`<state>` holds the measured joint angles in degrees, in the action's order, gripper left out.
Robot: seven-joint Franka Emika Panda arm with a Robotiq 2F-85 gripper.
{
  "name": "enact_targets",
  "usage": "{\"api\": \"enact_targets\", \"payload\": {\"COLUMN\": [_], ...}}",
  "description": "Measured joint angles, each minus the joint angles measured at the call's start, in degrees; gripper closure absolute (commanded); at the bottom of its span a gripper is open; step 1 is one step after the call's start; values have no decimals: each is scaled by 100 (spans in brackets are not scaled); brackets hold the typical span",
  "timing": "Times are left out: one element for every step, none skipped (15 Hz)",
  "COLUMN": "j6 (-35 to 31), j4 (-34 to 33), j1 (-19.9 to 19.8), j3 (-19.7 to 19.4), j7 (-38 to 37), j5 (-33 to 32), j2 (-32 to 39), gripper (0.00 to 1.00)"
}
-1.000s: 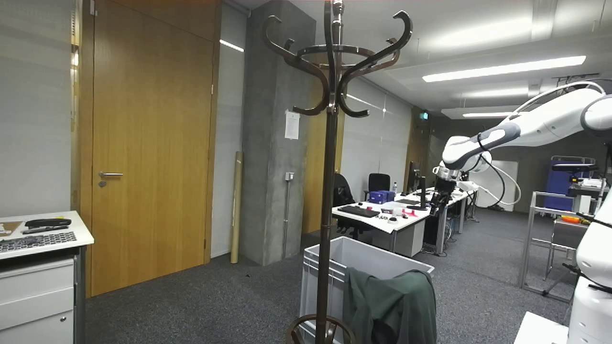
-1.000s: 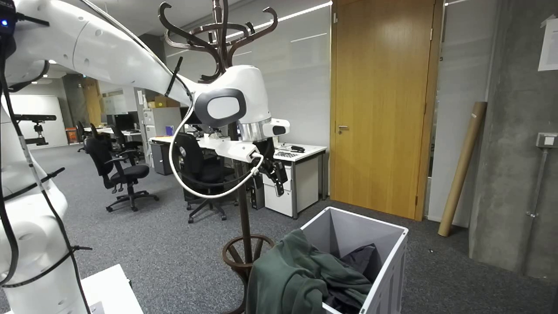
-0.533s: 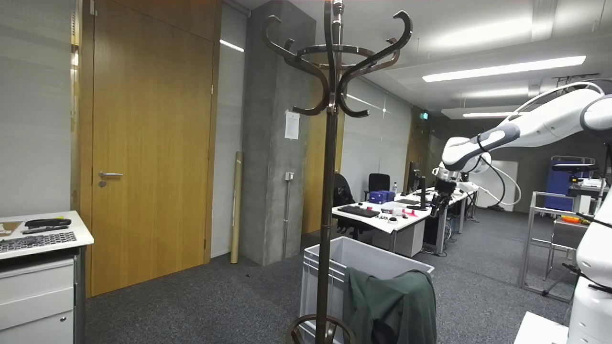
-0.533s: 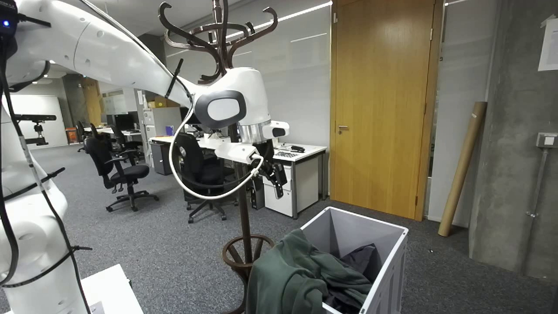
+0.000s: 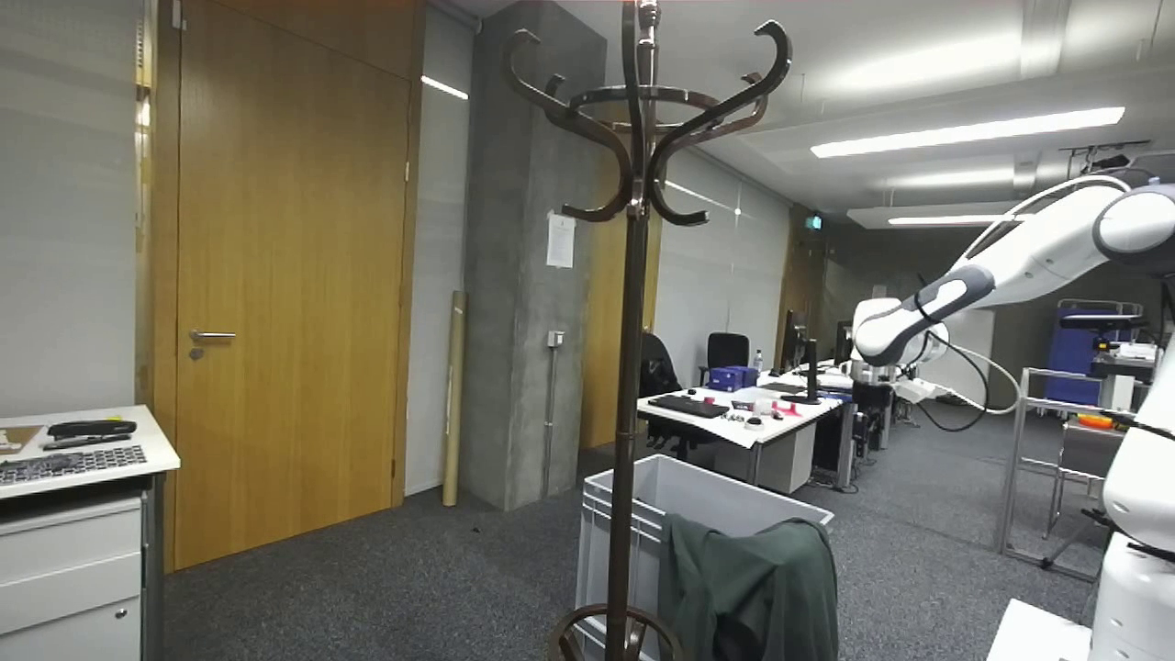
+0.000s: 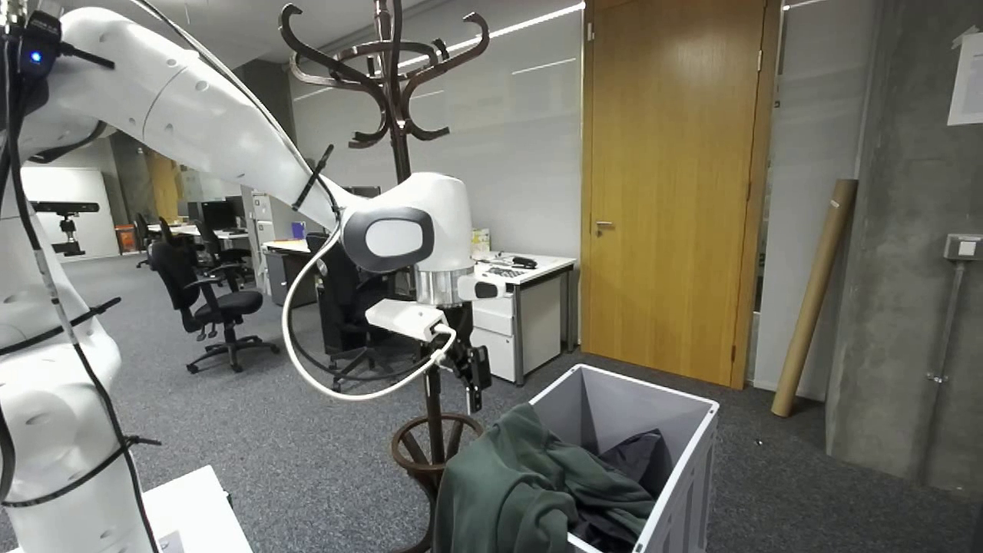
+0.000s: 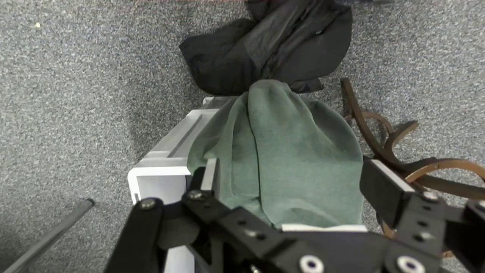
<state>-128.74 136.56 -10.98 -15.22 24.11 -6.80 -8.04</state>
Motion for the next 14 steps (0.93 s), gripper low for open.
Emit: {"api": "enact_targets", "payload": {"j6": [10,10,-21,-94,-263,-479,-761,-1011,-1168,-1222,-1233,-1233,-1233,-1233], "j4": [62,115,160,195,239,294,364,427,474,485,485,484,484,484], "j1": [-18,-27,-31,-35,-41,-49,-59,-73,-86,-94,-94,-94,-94,-94], "j3": [-10,-21,-29,-36,-46,-54,-60,-60,-60,-60,-60,-60,-60,-60], "j7": [9,60,128,210,326,448,538,603,634,646,647,648,648,648], "j5": [2,51,120,192,257,286,284,278,276,275,275,275,275,275], "j2": [78,162,244,322,398,469,539,615,684,737,761,761,761,761], "gripper": [0,0,0,0,0,0,0,0,0,0,0,0,0,0]}}
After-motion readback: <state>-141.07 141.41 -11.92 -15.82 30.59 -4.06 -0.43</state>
